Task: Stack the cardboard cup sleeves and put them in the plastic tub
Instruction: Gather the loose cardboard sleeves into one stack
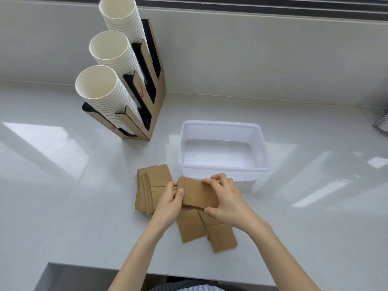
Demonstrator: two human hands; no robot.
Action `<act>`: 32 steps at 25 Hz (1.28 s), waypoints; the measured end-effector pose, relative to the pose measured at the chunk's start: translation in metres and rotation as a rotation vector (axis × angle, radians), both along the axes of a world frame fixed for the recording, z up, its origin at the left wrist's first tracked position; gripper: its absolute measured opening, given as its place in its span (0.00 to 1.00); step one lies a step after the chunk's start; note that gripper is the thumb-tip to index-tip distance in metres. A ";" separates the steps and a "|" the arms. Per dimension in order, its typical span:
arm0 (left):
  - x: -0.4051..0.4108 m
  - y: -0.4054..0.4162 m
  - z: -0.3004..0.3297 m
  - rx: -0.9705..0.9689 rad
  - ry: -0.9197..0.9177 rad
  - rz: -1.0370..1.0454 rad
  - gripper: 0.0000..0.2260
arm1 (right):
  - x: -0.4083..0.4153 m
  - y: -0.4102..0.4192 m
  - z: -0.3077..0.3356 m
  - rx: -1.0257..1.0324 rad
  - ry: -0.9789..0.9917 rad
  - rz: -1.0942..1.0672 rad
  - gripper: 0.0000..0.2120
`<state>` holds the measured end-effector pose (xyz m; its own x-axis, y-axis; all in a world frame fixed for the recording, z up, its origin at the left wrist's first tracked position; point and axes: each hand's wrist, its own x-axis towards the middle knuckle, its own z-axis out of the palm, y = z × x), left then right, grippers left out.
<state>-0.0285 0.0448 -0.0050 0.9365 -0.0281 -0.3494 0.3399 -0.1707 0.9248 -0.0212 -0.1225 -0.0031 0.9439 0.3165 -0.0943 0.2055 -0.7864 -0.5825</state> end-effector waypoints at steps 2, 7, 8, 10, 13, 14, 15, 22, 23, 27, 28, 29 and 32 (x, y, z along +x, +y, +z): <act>-0.001 -0.001 0.001 -0.018 0.016 0.002 0.06 | 0.000 0.005 -0.002 -0.006 -0.022 0.010 0.31; 0.000 0.004 -0.003 0.056 -0.011 0.058 0.06 | -0.003 0.008 -0.004 0.084 0.012 -0.025 0.32; 0.001 0.008 -0.004 0.080 -0.016 0.089 0.07 | -0.005 0.005 -0.006 0.141 0.045 -0.099 0.33; 0.004 0.015 -0.004 0.087 -0.020 0.163 0.07 | -0.009 -0.001 -0.011 0.196 0.104 -0.279 0.31; 0.009 0.022 -0.003 0.096 -0.014 0.229 0.11 | -0.020 -0.002 -0.025 -0.093 0.257 -0.334 0.33; 0.010 0.023 -0.003 0.114 -0.016 0.239 0.13 | -0.024 0.002 -0.030 -0.193 0.301 -0.311 0.34; 0.010 0.024 -0.003 0.130 -0.021 0.244 0.14 | -0.027 0.006 -0.034 -0.253 0.319 -0.302 0.34; 0.011 0.022 -0.003 0.129 -0.041 0.228 0.12 | -0.028 0.009 -0.039 -0.251 0.292 -0.345 0.32; 0.012 0.022 -0.003 0.130 -0.035 0.229 0.14 | -0.027 0.007 -0.038 -0.229 0.295 -0.348 0.32; 0.012 0.023 -0.003 0.142 -0.051 0.207 0.11 | -0.022 -0.005 -0.028 -0.160 0.277 -0.404 0.34; 0.012 0.023 -0.003 0.144 -0.055 0.199 0.09 | -0.019 -0.008 -0.024 -0.148 0.257 -0.421 0.34; 0.012 0.022 -0.002 0.147 -0.057 0.192 0.08 | -0.017 -0.011 -0.020 -0.127 0.234 -0.431 0.34; 0.011 0.020 -0.002 0.156 -0.047 0.158 0.10 | -0.012 -0.011 -0.006 -0.044 0.150 -0.397 0.34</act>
